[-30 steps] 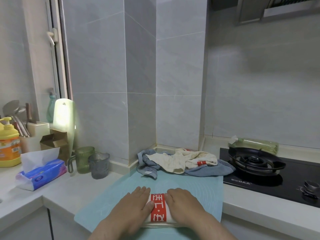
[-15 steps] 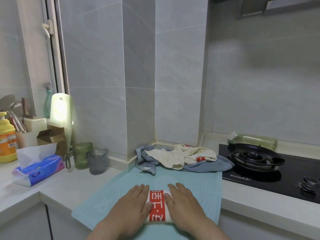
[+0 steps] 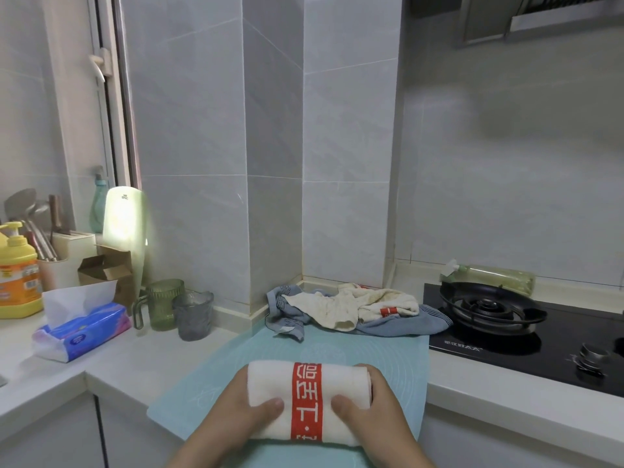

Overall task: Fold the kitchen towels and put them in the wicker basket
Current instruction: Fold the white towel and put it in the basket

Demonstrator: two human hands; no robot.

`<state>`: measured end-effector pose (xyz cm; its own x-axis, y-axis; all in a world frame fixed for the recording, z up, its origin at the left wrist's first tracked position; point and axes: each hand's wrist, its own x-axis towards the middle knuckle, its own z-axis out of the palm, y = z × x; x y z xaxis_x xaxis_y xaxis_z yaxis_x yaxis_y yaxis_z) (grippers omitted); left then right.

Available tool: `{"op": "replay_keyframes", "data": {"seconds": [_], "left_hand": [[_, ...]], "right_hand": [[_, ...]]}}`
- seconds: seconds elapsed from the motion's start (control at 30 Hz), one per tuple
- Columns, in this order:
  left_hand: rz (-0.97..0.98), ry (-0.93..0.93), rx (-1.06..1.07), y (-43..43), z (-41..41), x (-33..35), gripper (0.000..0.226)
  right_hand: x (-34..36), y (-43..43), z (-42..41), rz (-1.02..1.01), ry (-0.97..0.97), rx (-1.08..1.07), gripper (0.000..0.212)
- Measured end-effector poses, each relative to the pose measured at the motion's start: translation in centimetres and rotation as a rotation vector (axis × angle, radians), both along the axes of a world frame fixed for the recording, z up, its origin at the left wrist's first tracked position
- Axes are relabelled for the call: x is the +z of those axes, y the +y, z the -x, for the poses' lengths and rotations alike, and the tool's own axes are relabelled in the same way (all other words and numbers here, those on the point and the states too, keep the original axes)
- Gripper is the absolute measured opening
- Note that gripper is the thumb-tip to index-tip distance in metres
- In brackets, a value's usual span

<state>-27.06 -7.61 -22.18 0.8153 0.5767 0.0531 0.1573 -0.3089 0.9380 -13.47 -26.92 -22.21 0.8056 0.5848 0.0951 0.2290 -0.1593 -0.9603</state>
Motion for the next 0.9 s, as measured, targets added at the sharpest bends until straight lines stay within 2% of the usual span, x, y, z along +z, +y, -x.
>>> {"op": "replay_keyframes", "data": {"seconds": [0.07, 0.13, 0.23, 0.33, 0.5, 0.73, 0.9], "left_hand": [[0.013, -0.063, 0.036, -0.7, 0.0, 0.1, 0.064], [0.018, -0.125, 0.131, -1.3, -0.4, 0.3, 0.044], [0.004, -0.174, 0.269, -1.8, -1.0, 0.9, 0.030], [-0.045, -0.154, 0.352, -1.8, -1.6, 1.4, 0.017], [-0.065, -0.116, 0.407, -2.0, -2.3, 1.2, 0.020], [-0.097, -0.072, 0.419, -1.8, -2.2, 0.7, 0.026], [-0.103, -0.110, 0.397, -2.0, -2.3, 0.8, 0.024]], "right_hand": [[0.6, -0.1, 0.4, -0.045, -0.009, 0.018, 0.035], [1.3, 0.1, 0.5, -0.087, 0.005, 0.022, 0.032], [2.3, 0.8, 0.5, -0.102, 0.014, 0.010, 0.034], [2.6, 1.6, -0.1, -0.055, -0.004, -0.042, 0.028], [2.0, 2.3, -0.5, -0.013, -0.019, -0.088, 0.018], [1.5, 2.4, -0.5, -0.003, -0.023, -0.132, 0.026], [0.9, 2.8, -1.2, -0.013, -0.031, -0.153, 0.030]]}}
